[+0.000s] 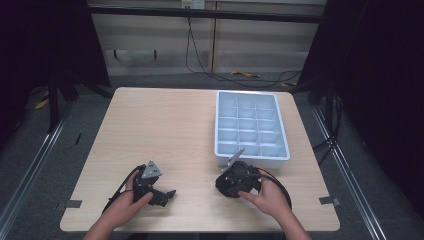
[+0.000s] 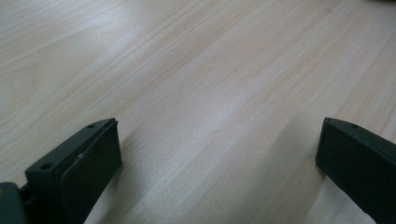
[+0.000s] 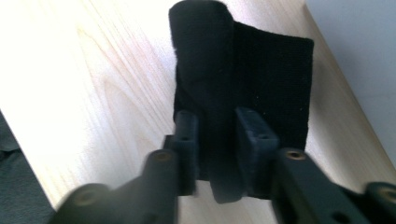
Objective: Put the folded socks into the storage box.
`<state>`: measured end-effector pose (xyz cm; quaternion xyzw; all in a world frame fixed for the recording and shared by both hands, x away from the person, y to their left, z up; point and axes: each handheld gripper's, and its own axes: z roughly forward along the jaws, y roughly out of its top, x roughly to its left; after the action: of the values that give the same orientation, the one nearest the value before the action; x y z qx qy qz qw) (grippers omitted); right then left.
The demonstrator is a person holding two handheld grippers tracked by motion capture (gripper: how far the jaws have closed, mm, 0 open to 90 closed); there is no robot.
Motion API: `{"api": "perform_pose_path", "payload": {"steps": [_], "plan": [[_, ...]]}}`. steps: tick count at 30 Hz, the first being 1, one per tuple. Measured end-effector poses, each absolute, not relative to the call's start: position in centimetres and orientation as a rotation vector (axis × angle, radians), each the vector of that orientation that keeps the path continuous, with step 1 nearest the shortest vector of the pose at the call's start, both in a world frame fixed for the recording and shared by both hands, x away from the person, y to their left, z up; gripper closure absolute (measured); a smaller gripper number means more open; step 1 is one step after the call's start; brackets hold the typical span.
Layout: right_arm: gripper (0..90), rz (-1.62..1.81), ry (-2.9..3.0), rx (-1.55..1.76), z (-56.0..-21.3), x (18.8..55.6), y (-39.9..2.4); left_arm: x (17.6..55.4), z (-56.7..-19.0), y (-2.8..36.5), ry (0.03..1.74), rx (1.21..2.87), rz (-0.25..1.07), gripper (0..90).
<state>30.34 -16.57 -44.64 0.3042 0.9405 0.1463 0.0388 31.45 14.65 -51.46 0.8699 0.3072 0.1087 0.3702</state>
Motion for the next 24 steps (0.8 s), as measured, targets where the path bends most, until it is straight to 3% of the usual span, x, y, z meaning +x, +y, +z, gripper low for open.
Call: {"api": "perform_pose_path", "payload": {"steps": [4,24], "plan": [[79.2,0.447,2.897,0.921,-44.2,30.5,-16.6,31.5,-51.5,14.7,0.788,2.232,0.279,0.0],[84.5,0.505,2.906,0.896,-40.2,30.8,-17.8,31.5,-51.5,14.7,0.788,2.232,0.279,0.0]]}}
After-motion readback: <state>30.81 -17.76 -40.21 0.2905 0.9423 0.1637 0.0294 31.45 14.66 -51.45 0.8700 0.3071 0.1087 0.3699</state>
